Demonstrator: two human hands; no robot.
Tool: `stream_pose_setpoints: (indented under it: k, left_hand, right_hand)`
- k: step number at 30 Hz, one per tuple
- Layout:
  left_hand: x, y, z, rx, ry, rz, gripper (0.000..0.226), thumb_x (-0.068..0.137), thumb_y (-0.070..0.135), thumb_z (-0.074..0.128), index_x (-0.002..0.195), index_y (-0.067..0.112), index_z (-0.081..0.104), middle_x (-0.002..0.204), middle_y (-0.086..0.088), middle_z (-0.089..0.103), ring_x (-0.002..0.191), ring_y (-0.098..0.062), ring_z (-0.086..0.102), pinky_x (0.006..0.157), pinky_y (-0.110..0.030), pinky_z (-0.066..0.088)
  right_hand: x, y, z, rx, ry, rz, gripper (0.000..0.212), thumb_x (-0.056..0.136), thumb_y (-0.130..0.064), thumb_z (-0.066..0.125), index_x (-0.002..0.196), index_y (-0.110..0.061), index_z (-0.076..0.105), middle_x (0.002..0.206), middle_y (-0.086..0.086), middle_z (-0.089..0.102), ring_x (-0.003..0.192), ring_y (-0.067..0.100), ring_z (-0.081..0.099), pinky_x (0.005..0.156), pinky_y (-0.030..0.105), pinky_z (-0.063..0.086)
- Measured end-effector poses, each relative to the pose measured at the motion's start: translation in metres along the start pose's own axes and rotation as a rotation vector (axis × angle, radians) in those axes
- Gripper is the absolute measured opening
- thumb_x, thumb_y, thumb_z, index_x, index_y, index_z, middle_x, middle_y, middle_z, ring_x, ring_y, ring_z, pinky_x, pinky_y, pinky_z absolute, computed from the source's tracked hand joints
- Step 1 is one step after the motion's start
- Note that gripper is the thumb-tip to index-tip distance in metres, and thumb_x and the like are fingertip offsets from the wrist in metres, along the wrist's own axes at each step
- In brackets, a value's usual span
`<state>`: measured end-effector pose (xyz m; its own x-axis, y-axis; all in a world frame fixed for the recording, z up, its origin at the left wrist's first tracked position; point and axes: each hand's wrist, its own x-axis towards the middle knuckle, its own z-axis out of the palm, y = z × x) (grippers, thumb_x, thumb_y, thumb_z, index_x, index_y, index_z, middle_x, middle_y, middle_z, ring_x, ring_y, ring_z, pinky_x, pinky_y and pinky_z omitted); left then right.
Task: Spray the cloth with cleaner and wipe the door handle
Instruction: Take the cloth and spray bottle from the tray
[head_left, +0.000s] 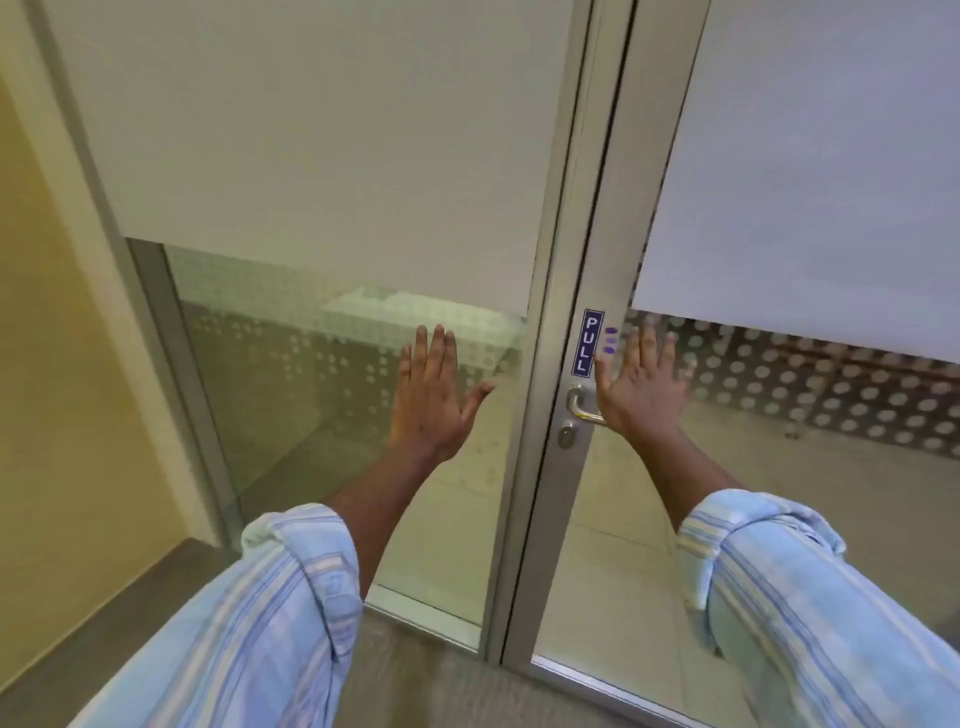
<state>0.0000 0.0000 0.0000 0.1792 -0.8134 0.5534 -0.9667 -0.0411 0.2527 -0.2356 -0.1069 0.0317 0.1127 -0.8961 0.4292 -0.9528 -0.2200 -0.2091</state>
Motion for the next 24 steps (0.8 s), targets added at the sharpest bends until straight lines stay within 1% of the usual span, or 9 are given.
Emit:
stream_pose_setpoints:
  k: [3, 7, 9, 11, 14, 17, 20, 24]
  left_hand:
    - [-0.032, 0.005, -0.002, 0.026, -0.006, -0.065, 0.102, 0.086, 0.076, 0.002, 0.155, 0.002, 0.012, 0.165, -0.015, 0.011, 0.153, -0.030, -0.003, 0.123, -0.042, -0.004]
    - [-0.084, 0.014, -0.003, 0.079, -0.041, -0.114, 0.104, 0.084, 0.078, -0.006, 0.155, 0.003, 0.007, 0.166, -0.014, 0.004, 0.151, -0.024, -0.012, 0.122, -0.038, -0.009]
    - [-0.109, 0.019, -0.007, 0.097, -0.060, -0.149, 0.103, 0.084, 0.077, -0.007, 0.155, 0.003, 0.005, 0.166, -0.014, 0.002, 0.151, -0.023, -0.014, 0.123, -0.039, -0.008]
    - [-0.134, 0.022, -0.013, 0.129, -0.075, -0.188, 0.100, 0.086, 0.075, -0.004, 0.155, 0.003, 0.005, 0.166, -0.014, 0.002, 0.152, -0.026, -0.011, 0.125, -0.041, -0.005]
    - [-0.173, 0.024, -0.024, 0.168, -0.091, -0.236, 0.097, 0.089, 0.072, -0.002, 0.155, 0.002, 0.006, 0.166, -0.014, 0.003, 0.153, -0.027, -0.008, 0.126, -0.044, -0.003]
    - [-0.213, 0.023, -0.035, 0.173, -0.106, -0.307, 0.095, 0.089, 0.071, -0.001, 0.155, 0.003, 0.006, 0.166, -0.014, 0.003, 0.153, -0.026, -0.009, 0.126, -0.043, -0.003]
    - [-0.256, 0.019, -0.045, 0.192, -0.135, -0.379, 0.094, 0.089, 0.070, -0.001, 0.155, 0.003, 0.006, 0.166, -0.013, 0.003, 0.153, -0.025, -0.010, 0.126, -0.041, -0.003]
    - [-0.312, 0.005, -0.059, 0.208, -0.147, -0.480, 0.091, 0.091, 0.068, 0.002, 0.155, 0.003, 0.007, 0.166, -0.013, 0.004, 0.153, -0.024, -0.009, 0.126, -0.040, -0.004]
  right_hand:
    - [-0.022, 0.000, 0.006, -0.015, -0.045, -0.028, 0.072, 0.096, -0.058, 0.012, 0.153, -0.014, 0.004, 0.162, 0.000, -0.006, 0.148, 0.027, -0.006, 0.115, 0.061, 0.002]
    - [-0.057, 0.004, 0.019, 0.002, -0.100, -0.121, 0.072, 0.096, -0.057, 0.013, 0.153, -0.014, 0.007, 0.162, 0.002, -0.005, 0.148, 0.029, -0.004, 0.114, 0.063, 0.001]
    - [-0.075, 0.004, 0.024, 0.004, -0.136, -0.152, 0.071, 0.096, -0.057, 0.013, 0.152, -0.014, 0.009, 0.162, 0.001, -0.005, 0.148, 0.028, -0.004, 0.114, 0.063, 0.001]
    - [-0.097, 0.001, 0.029, 0.015, -0.169, -0.191, 0.072, 0.096, -0.058, 0.014, 0.152, -0.013, 0.011, 0.162, 0.001, -0.004, 0.148, 0.028, -0.004, 0.113, 0.063, 0.001]
    - [-0.132, -0.006, 0.037, 0.054, -0.232, -0.236, 0.074, 0.094, -0.060, 0.014, 0.152, -0.013, 0.010, 0.162, 0.002, -0.004, 0.148, 0.028, -0.004, 0.114, 0.062, 0.000]
    - [-0.167, -0.021, 0.044, 0.072, -0.283, -0.296, 0.076, 0.093, -0.061, 0.014, 0.152, -0.013, 0.008, 0.162, 0.002, -0.002, 0.148, 0.028, -0.005, 0.114, 0.061, -0.001]
    - [-0.200, -0.045, 0.050, 0.135, -0.329, -0.355, 0.078, 0.093, -0.062, 0.017, 0.152, -0.013, 0.009, 0.162, 0.005, 0.002, 0.148, 0.030, 0.001, 0.115, 0.061, 0.003]
    - [-0.248, -0.084, 0.061, 0.194, -0.389, -0.440, 0.078, 0.092, -0.063, 0.017, 0.152, -0.013, 0.007, 0.162, 0.004, 0.000, 0.148, 0.030, 0.002, 0.116, 0.060, 0.004]
